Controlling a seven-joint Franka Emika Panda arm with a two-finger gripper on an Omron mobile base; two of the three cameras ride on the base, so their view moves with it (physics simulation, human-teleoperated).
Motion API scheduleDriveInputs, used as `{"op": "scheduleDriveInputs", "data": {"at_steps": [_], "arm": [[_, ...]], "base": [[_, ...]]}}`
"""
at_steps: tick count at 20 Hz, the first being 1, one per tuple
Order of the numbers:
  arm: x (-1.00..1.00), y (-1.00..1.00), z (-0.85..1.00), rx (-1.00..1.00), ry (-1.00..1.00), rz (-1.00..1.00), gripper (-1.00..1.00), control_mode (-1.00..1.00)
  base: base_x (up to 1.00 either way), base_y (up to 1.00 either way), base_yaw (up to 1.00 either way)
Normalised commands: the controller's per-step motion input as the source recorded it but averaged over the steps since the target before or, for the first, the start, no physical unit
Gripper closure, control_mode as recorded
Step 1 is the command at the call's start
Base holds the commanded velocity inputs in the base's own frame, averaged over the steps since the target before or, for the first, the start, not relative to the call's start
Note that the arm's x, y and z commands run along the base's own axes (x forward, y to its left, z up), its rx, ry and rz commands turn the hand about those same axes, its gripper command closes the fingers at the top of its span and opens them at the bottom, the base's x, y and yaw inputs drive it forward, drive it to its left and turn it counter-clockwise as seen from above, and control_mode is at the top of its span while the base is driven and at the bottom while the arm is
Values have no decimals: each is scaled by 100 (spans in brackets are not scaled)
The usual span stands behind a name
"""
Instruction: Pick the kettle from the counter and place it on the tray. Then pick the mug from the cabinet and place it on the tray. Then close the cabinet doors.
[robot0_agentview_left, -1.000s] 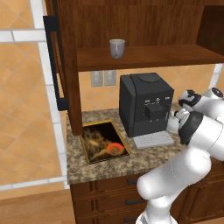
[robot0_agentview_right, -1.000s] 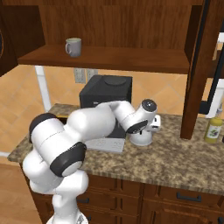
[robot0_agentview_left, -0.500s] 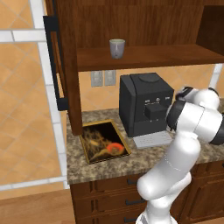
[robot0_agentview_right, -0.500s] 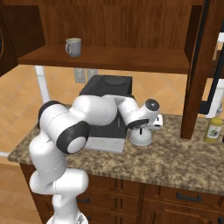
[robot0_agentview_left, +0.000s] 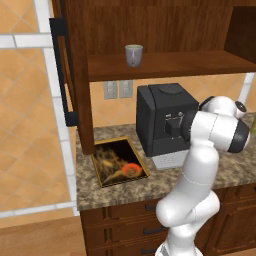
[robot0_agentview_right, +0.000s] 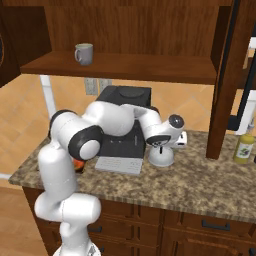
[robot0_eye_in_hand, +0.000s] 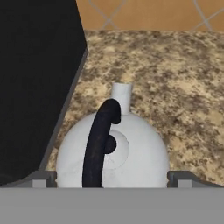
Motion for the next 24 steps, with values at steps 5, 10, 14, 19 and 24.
{"op": "scheduleDriveInputs", "data": {"at_steps": [5, 10, 14, 19, 24], "arm": [[13, 0, -15, 0, -1, 0, -100, -100], [10, 0, -9, 0, -2, 0, 100, -100], [8, 0, -9, 0, -1, 0, 100, -100], [2, -2, -7, 0, -1, 0, 100, -100], [-38, -13, 9, 0, -3, 0, 100, -100]], "base": [[0, 0, 0], [0, 0, 0], [0, 0, 0], [0, 0, 0], [0, 0, 0]]}}
